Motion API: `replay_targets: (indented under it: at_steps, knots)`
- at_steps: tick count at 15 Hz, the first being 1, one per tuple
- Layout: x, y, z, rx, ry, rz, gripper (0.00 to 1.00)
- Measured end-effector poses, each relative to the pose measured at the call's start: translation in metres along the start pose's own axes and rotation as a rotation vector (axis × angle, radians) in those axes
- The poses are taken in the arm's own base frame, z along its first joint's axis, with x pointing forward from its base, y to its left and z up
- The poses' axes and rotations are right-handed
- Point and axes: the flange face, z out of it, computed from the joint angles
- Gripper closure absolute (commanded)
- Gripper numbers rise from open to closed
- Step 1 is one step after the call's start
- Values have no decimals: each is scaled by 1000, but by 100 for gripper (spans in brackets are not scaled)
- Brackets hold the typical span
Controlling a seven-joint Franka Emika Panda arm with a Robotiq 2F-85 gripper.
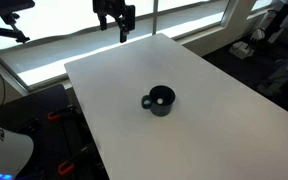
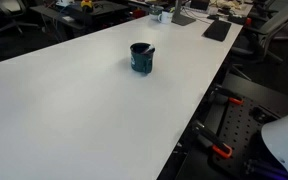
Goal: Take the red marker out of the mug.
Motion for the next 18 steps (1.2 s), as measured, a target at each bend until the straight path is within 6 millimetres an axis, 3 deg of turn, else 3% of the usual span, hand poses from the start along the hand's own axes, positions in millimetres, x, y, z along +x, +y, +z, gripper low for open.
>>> replay_targets:
  at_steps: [4, 10, 13, 18]
  knots:
    - [-2, 7, -3, -20, -14, 5, 0]
    - [-20, 64, -46, -174, -137, 45, 0]
    - [-22, 83, -63, -277, -157, 27, 0]
    - [-16, 89, -59, -317, -166, -11, 0]
